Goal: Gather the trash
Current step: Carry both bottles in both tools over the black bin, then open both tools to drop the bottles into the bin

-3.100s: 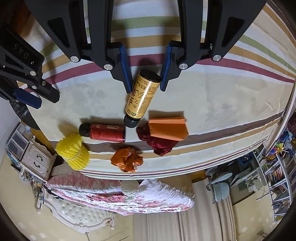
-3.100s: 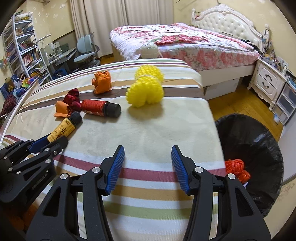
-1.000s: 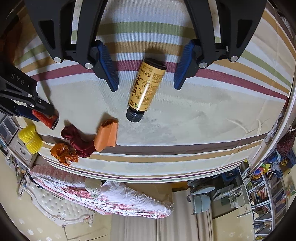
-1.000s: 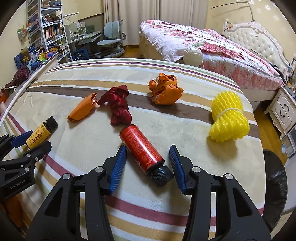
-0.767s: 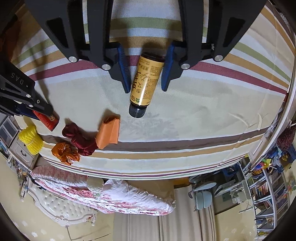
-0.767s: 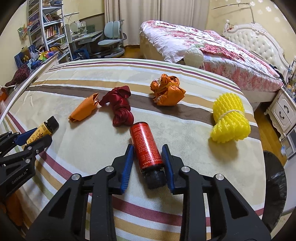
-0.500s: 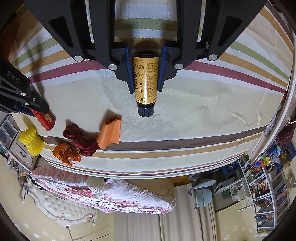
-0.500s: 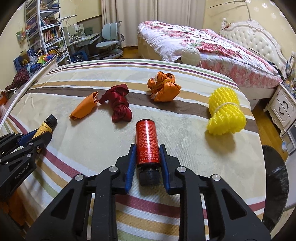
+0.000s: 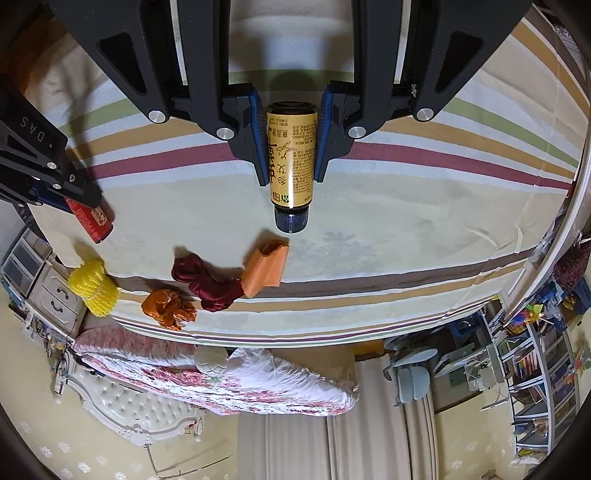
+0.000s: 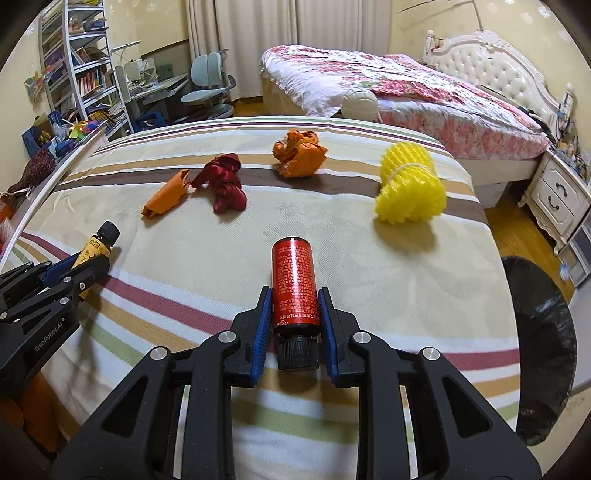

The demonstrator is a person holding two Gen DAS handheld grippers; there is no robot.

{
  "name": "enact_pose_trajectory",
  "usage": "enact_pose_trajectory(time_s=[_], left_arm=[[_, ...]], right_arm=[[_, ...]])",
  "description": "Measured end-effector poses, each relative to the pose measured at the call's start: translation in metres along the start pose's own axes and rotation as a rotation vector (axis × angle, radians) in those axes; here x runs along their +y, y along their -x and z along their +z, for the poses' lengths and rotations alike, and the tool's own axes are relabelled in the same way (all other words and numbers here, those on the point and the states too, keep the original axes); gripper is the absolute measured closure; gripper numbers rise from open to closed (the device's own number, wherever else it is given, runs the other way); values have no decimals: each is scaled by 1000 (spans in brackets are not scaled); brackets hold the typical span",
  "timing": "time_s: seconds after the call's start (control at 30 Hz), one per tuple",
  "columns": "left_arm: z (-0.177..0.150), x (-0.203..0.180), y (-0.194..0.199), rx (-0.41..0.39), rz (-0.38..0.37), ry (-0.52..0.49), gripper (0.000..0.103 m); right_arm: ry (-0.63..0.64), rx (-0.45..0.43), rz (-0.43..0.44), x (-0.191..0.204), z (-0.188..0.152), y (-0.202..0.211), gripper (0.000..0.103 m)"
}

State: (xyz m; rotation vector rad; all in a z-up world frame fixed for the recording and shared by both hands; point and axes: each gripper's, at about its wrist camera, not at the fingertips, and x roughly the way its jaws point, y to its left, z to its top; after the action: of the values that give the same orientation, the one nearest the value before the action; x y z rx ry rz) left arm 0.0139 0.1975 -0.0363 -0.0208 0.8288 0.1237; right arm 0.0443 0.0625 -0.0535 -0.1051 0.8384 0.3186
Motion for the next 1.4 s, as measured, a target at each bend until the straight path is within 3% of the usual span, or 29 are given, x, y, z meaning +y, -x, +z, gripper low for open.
enact_pose_trajectory(time_s=[0.47,0.97,1.13,1.4], left_arm=[[-2,-69,18,-53,-82,-64,78],[20,-188,26,-114,-247,-193,78],[31,-230,17,-117,-301,-221,78],[38,-287,-6,-92,-317,-289,78]], right_arm=[[-106,-43,-108,-65,-32,35,79],[-281,-92,-306,-179,-47,60,79],[-330,-90,-347,-212,-49,57,79],[-375,-79,-375,-248,-54,50,79]])
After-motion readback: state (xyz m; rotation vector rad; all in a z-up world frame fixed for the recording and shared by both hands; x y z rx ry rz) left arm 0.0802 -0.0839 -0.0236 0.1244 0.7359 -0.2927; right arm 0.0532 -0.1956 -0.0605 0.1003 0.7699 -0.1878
